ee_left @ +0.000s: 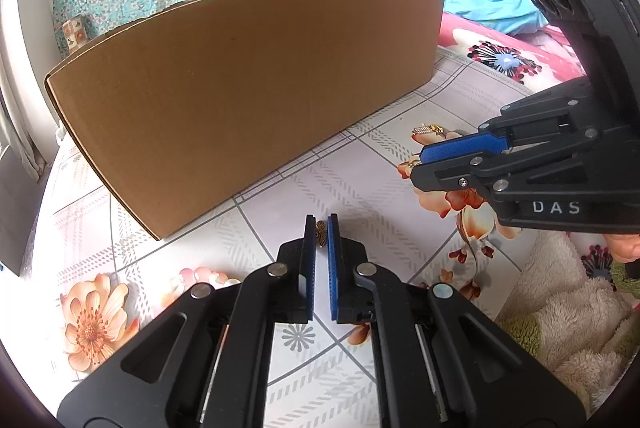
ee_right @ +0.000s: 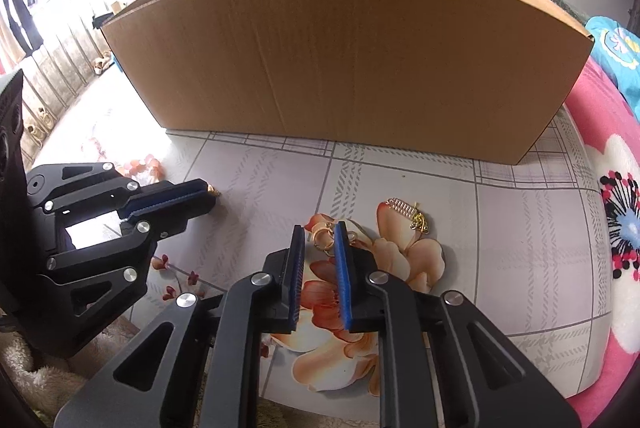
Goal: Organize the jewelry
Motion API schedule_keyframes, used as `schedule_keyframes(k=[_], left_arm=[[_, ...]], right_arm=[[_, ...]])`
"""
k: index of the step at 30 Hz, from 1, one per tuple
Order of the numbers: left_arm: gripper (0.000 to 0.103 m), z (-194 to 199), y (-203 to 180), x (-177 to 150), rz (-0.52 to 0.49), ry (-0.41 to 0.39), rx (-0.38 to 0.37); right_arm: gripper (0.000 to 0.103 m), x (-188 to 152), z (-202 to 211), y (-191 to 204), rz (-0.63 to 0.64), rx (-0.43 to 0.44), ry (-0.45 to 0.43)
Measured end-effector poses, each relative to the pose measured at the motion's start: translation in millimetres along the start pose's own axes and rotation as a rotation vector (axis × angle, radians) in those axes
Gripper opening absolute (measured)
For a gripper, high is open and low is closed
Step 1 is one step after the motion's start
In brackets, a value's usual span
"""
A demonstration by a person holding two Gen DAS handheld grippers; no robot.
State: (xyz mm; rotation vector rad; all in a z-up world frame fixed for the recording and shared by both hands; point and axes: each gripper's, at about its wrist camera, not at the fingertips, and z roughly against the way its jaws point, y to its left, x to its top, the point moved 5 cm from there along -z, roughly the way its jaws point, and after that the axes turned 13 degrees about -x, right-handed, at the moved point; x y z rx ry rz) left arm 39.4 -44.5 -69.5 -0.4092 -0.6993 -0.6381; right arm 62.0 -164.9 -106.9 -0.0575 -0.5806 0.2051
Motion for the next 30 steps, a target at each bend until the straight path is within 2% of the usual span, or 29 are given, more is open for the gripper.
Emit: schedule_keyframes(k=[13,20,30], left_arm=[[0.004,2.9,1.0,-1.1,0.001,-0.005,-0.003],[0.002,4.6,3.3,-1.9,0.003,-0.015,-0.011],[0.0,8.0,3.9,1.1,0.003,-0.023,-0.025]], right_arm=[[0.01,3.7,1.3,0.8,-0.004,-0.012,0.009],[0.01,5.4,16.1,-9.2,-0.057,0.058,-0.021],[0.01,4.9,23.8,-15.0,-0.112,0.094,-0.049]])
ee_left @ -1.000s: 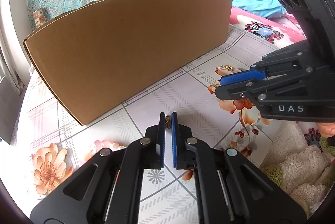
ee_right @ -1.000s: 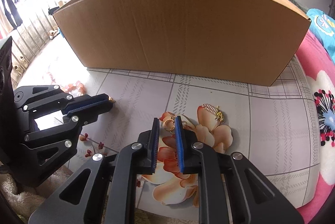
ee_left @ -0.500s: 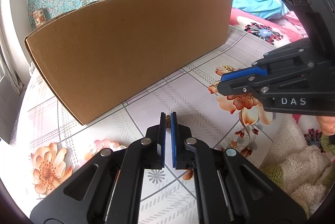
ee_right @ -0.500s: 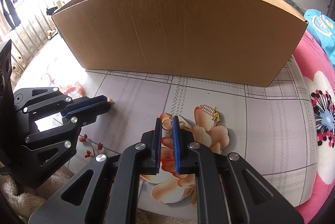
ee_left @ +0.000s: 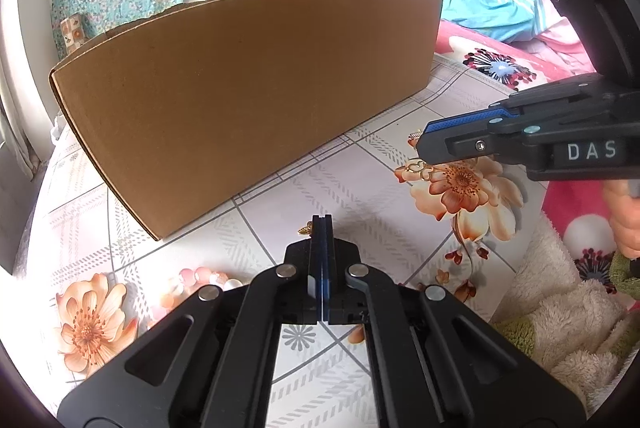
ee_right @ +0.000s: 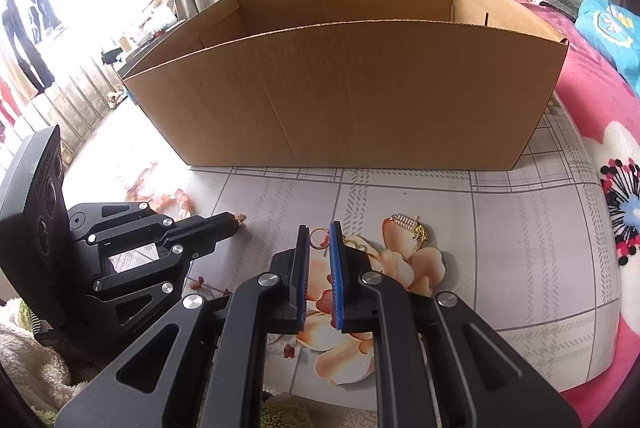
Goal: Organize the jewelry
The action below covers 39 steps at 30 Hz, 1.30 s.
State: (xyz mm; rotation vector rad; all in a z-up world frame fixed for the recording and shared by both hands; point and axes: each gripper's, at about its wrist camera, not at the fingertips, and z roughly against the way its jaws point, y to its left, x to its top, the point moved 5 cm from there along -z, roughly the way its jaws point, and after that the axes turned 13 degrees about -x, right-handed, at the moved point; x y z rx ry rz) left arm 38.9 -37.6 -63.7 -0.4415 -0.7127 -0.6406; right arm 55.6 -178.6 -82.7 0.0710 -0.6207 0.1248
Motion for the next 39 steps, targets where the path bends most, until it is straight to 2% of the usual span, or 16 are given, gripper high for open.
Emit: schedule_keyframes(k=[8,13,14,16,17,23,25,27,33,37,39], left_arm=[[0.0,12.5,-6.5,6.0,-0.017,-0.028,0.014],[0.0,13.2,-9.0,7.2,-0.031,-0.014,0.02],[0.002,11.5,-7.8,7.2,-0.025,-0.005,0.018],[0.028,9.5,-4.6,7.8,-0.009,0.002,0.021],[0.03,9.4,-2.8,8.4,-0.005,-0.004,0.022],[0.03,-3.3,7.1,8.8,0.033,0.032,-0.027],[0.018,-7.9,7.4,6.6,0.025,0.052,-0.031],[0.012,-10.1,6.6,4.1,-0.001,0.062,-0.008],[0.008,-9.3,3.4,2.5,-0.041,0.054,0.012],[0.0,-10.4,-0.3,2.1,-0.069,0.05,0.015],[0.0,-10.6,-2.1,2.1,-0.083,0.05,0.018]], right_arm=[[0.01,-2.0,8.4,-5.5,-0.03,0.01,-0.036],[0.01,-5.9,12.2,-6.0,-0.045,0.031,-0.043],[0.01,-6.8,12.1,-5.2,-0.045,0.033,-0.042],[0.01,-8.3,12.3,-4.3,-0.04,0.037,-0.041],[0.01,-8.7,12.7,-3.3,-0.039,0.04,-0.042],[0.01,-7.5,9.4,0.0,-0.052,0.053,-0.043],[0.01,-6.7,8.3,-0.8,-0.06,0.057,-0.044],[0.01,-6.3,7.3,-1.4,-0.067,0.061,-0.044],[0.01,-6.9,0.2,-5.4,-0.081,0.064,-0.032],[0.01,-7.5,0.2,-6.7,-0.098,0.066,-0.037],[0.01,-7.2,1.1,-7.2,-0.103,0.065,-0.041]])
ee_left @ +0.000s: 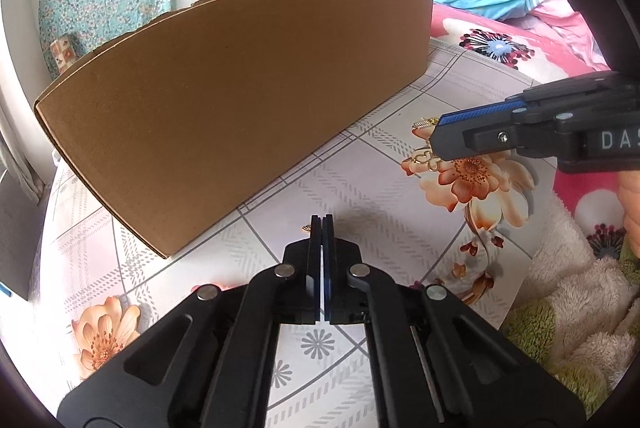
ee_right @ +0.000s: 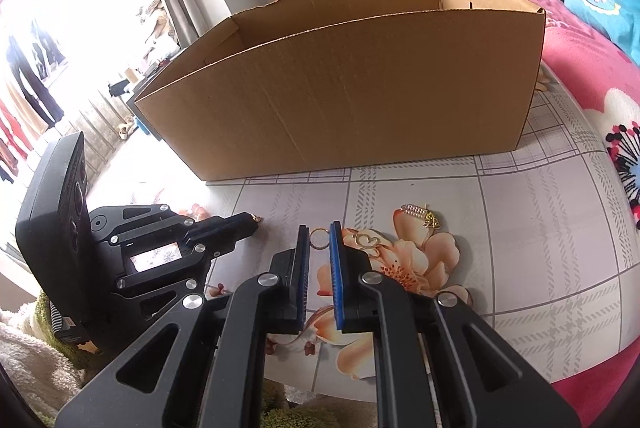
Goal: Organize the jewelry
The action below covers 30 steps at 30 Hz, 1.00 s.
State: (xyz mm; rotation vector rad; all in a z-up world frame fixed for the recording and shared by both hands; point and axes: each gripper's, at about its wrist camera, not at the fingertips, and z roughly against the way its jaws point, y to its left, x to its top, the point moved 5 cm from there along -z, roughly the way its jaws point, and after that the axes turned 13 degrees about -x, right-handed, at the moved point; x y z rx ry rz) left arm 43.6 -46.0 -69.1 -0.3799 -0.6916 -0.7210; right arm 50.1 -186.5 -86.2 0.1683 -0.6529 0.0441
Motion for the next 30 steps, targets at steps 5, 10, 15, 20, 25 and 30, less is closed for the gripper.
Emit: schedule_keyframes(k=[5,10,15,20,25,30], left_arm=[[0.0,3.5,-3.9,1.0,0.0,-0.017,-0.006],[0.0,11.1,-8.7,3.9,-0.01,-0.037,-0.009],[0.004,7.9,-9.9,4.3,-0.019,-0.019,-0.007],[0.019,-0.3,1.6,5.7,0.029,-0.004,-0.033],[0.016,-6.0,12.6,6.8,0.089,-0.003,-0.089],[0.009,-4.8,9.8,5.8,0.038,0.013,-0.07]], right_arm=[[0.01,-1.7,3.8,-0.8,-0.007,-0.003,-0.01],[0.01,-3.3,7.0,-0.4,-0.012,0.0,-0.016],[0.01,-3.2,9.9,1.6,-0.017,0.015,-0.023],[0.01,-3.5,8.0,0.1,-0.024,0.022,-0.021],[0.01,-3.5,5.2,-3.9,-0.035,0.027,-0.015],[0.01,-3.0,1.3,-7.4,-0.044,0.033,-0.012]])
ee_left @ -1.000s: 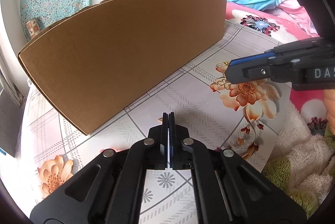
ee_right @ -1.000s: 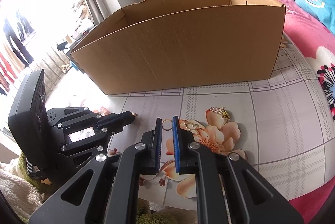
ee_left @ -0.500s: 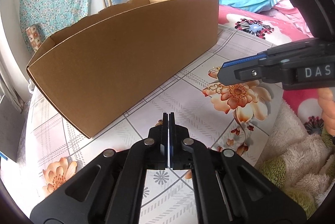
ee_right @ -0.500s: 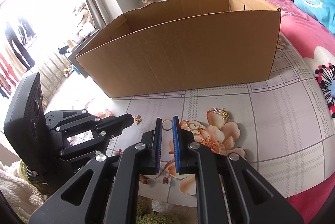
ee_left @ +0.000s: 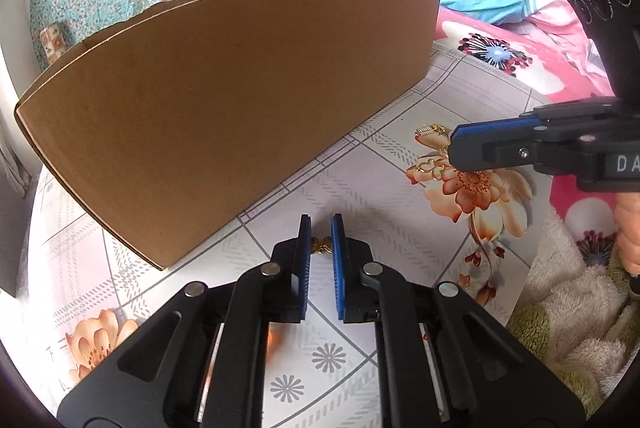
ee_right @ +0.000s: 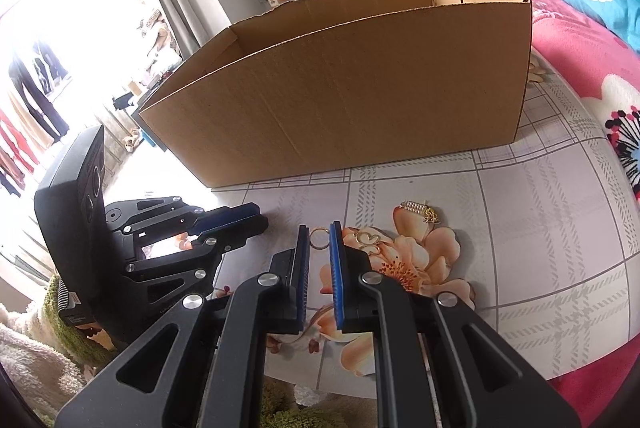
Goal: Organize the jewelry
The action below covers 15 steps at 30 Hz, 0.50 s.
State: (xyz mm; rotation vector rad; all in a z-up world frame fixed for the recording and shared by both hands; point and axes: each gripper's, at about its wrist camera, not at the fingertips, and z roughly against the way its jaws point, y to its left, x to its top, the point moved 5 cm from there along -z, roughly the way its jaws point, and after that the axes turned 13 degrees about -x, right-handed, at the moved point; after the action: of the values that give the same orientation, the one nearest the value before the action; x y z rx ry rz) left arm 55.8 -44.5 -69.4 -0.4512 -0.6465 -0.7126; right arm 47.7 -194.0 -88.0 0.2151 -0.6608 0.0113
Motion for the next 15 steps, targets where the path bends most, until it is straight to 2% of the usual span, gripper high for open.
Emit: schedule_keyframes(k=[10,15], left_arm=[[0.007,2.9,-3.5,-1.0,-0.04,-0.002,0.021],[0.007,16.2,-5.4,3.7,-0.03,-0.039,0.012]], right_arm=[[0.01,3.3,-0.2,0.4,-0.005,-0.003,-0.008],[0.01,2.9,4.7,0.2,-0.004,-0.009,-0.018]])
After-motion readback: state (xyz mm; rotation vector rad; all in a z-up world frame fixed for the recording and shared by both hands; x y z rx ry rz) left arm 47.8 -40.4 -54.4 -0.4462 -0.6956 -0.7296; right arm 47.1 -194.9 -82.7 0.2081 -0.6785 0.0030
